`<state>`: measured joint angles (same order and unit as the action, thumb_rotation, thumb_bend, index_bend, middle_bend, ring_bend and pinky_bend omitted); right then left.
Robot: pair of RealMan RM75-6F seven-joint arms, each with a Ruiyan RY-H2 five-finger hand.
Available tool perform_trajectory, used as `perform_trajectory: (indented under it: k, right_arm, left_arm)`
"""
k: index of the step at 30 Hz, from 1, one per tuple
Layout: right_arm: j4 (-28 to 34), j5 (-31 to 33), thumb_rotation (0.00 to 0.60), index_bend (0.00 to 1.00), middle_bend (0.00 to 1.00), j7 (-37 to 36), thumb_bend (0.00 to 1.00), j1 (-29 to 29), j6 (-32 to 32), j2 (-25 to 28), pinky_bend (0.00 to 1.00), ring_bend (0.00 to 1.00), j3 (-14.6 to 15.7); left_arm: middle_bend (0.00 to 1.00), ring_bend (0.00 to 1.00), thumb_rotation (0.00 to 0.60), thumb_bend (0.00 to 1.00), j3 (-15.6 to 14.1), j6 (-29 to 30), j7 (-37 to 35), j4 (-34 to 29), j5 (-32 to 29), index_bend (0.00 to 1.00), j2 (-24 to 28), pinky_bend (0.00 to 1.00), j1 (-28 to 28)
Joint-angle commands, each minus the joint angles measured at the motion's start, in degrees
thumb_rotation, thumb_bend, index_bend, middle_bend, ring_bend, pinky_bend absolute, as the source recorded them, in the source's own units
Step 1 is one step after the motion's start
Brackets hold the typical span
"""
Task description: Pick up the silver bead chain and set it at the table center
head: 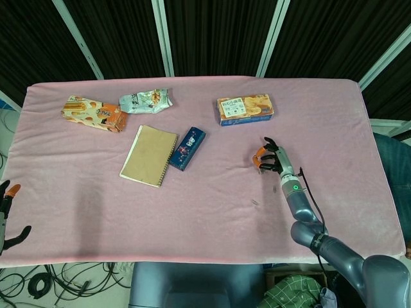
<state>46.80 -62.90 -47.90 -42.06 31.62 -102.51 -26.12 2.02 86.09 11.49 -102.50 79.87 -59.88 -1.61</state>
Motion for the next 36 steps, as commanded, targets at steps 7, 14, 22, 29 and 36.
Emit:
perform_trajectory:
  k: [7,14,22,29,36]
  right_arm:
    - [0.3,-3.5,0.587,0.61,0.04,-4.4,0.34,1.0,1.0,1.0,0.29,0.06,1.1]
    - [5.4,-5.8,0.586,0.61,0.04,-5.1,0.34,2.1,3.5,4.1,0.29,0.06,1.7]
    - [16.5,-6.8,0.584,0.61,0.04,-2.8,0.34,6.4,8.6,8.8,0.29,0.06,3.8]
    - [21.0,-8.4,0.585,0.61,0.04,-1.5,0.34,10.0,12.0,10.9,0.29,0.06,7.4]
    - [19.1,-9.5,0.585,0.61,0.04,-2.1,0.34,10.7,13.2,10.1,0.28,0.06,9.1]
  left_arm:
    - [0.0,0.0,0.6,0.22,-0.3,1.3,-1.1,0.1,1.5,0.13,0.4,0.0,0.7]
    - [0.0,0.0,0.6,0.22,-0.5,0.6,-0.7,0.1,1.6,0.13,0.3,0.0,0.5]
    - [0.0,0.0,0.6,0.22,-0.8,0.9,-1.0,-0.1,2.4,0.13,0.4,0.0,0.7]
    - [0.0,0.0,0.6,0.22,-1.0,1.4,-1.8,-0.1,3.3,0.13,0.7,0.0,1.0]
    - [0.0,0.0,0.6,0.22,-1.5,0.9,-1.8,-0.2,4.1,0.13,0.8,0.0,0.9]
